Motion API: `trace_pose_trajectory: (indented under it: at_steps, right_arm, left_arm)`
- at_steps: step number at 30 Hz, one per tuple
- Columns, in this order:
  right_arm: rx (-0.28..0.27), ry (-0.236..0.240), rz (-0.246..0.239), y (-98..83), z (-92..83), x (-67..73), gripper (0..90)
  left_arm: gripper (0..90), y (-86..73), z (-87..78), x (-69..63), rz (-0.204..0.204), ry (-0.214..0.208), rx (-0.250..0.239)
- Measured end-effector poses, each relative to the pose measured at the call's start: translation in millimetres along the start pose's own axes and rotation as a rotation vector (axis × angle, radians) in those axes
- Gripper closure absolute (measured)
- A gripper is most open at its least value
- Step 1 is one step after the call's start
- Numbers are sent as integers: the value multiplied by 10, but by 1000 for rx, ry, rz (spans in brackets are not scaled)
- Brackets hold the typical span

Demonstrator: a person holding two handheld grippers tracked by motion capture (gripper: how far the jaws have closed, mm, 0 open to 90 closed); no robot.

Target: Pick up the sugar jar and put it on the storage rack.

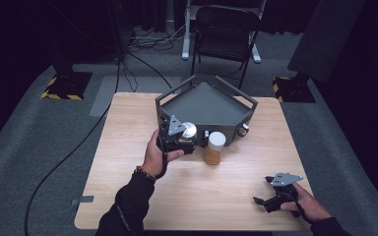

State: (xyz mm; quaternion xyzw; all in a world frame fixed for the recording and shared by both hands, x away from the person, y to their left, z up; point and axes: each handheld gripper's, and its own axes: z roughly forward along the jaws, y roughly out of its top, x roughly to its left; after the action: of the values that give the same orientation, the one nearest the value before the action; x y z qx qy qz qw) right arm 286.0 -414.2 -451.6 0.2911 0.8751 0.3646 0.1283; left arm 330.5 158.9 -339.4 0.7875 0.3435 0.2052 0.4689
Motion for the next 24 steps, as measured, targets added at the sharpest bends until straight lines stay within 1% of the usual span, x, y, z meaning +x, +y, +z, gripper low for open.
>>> trace_pose_trajectory:
  at_steps: [1, 4, 6, 10, 14, 18, 20, 22, 24]
  right_arm:
    - [0, 0, 0, 0, 0, 0, 0]
    - [0, 0, 0, 0, 0, 0, 0]
    - [0, 0, 0, 0, 0, 0, 0]
    - [0, 0, 0, 0, 0, 0, 0]
    - [0, 0, 0, 0, 0, 0, 0]
    - [0, 0, 0, 0, 0, 0, 0]
    - [0, 0, 0, 0, 0, 0, 0]
    - [0, 0, 0, 0, 0, 0, 0]
    - [0, 0, 0, 0, 0, 0, 0]
  left_arm:
    - [304, 42, -3, 9, 1, 0, -6]
    - [304, 90, 4, 19, 4, -2, -5]
    - [304, 124, 16, 43, -5, -8, -8]
    - [304, 208, 28, 66, 0, -3, -9]
    - [304, 284, 35, 90, -1, 8, -11]
    - [304, 317, 40, 105, -16, 23, -28]
    - [304, 344, 48, 124, -18, 22, -26]
    - [304, 374, 58, 123, -15, 34, -24]
    - [304, 391, 69, 143, -25, 36, -29]
